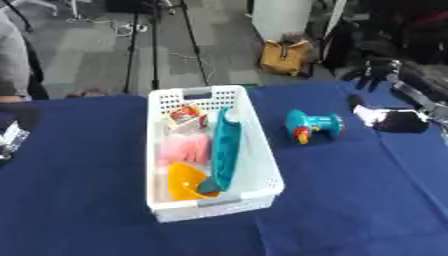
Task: Pick up objects on the table and place them in the box.
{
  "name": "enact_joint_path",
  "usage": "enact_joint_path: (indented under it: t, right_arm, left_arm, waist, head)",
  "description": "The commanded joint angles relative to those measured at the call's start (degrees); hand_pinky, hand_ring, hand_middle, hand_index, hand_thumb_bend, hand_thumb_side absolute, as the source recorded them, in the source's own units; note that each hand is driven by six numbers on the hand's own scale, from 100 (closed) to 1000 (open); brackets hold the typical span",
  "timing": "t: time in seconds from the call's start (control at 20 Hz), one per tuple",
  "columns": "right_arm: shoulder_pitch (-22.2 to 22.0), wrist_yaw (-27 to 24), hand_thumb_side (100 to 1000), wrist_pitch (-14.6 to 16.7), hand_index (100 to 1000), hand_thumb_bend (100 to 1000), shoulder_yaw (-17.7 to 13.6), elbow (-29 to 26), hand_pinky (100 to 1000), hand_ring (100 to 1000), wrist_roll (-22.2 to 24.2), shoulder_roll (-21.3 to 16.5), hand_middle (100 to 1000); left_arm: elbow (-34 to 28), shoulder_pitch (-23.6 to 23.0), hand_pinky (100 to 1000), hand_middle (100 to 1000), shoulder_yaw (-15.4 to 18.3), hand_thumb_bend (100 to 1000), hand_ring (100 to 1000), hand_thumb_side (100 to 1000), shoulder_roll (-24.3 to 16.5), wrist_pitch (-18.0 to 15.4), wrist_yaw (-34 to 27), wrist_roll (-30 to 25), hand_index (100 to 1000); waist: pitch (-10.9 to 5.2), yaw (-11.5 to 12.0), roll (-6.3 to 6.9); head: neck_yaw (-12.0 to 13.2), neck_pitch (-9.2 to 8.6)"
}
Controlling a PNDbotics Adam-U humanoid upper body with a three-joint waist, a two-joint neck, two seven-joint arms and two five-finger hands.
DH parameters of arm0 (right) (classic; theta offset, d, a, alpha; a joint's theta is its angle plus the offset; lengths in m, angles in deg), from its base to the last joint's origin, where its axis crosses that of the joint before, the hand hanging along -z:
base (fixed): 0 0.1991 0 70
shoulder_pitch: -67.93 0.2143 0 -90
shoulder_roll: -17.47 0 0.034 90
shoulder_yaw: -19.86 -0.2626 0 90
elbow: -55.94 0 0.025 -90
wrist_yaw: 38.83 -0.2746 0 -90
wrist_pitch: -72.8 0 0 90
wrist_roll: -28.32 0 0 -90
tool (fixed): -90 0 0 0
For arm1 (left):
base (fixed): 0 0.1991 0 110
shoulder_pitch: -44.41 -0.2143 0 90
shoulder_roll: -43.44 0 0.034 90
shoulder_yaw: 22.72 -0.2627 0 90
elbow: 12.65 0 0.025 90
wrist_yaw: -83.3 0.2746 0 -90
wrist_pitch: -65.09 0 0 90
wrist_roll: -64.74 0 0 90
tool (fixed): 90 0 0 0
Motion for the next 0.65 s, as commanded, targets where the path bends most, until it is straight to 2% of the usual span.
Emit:
enact_joint_path:
  t: [0.05, 0.65]
  right_arm:
    - [0.43, -0.61, 582, -1.41, 809, 154, -0.85, -0.61, 518, 621, -0.96, -1.92, 714]
    - [-0.09, -1.32, 574, -1.73, 806, 177, -1.07, -0.21, 517, 624, 0.42, -2.07, 713]
  left_arm:
    - [-0.6, 0.51, 507, 740, 0.16, 690, 674, 763, -0.87, -0.11, -0.26, 0.01, 838]
    - [-0.76, 0.36, 509, 740, -0.18, 690, 674, 759, -1.12, -0.27, -0.2, -0.57, 839]
  waist:
    - [-0.54, 0.11, 0.07]
    - [-0.68, 0.37, 0.1]
  head:
    - [0.13, 0.24]
    - [0.08, 0.33]
